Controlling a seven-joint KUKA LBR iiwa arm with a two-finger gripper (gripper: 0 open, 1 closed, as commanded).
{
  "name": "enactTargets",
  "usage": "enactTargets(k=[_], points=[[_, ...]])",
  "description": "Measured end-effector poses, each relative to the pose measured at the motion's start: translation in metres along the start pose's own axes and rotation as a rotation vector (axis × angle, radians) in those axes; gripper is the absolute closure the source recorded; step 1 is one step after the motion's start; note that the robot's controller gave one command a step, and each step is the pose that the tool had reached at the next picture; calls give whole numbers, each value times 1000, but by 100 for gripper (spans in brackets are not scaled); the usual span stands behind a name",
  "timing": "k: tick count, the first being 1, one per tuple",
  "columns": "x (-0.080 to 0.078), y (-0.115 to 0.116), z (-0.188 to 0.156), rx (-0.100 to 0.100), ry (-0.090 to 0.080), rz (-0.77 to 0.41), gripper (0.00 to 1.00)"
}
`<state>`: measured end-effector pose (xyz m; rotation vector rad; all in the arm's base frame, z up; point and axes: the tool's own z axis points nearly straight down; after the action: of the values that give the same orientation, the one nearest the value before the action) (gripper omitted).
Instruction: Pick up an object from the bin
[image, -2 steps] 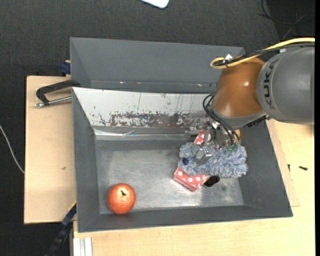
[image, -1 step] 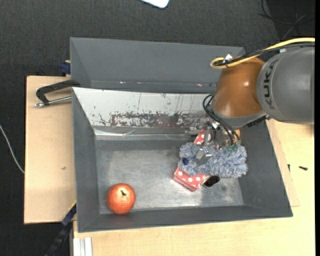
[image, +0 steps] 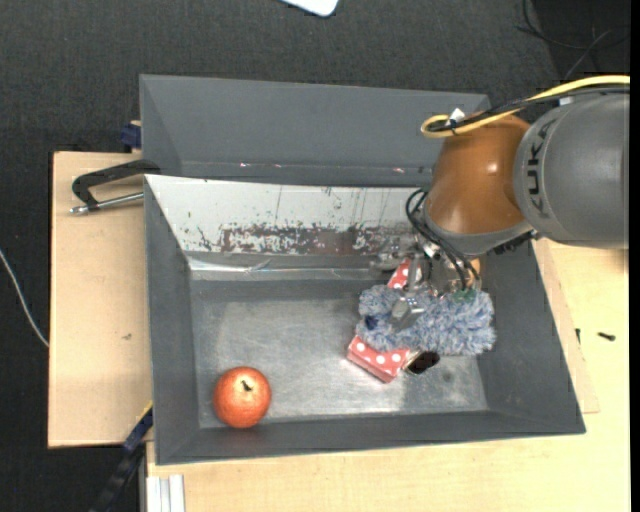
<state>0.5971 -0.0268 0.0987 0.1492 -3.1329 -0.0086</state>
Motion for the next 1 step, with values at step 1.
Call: enactTargets(k=[1], points=[[0, 0, 0, 0, 0, 0, 100]])
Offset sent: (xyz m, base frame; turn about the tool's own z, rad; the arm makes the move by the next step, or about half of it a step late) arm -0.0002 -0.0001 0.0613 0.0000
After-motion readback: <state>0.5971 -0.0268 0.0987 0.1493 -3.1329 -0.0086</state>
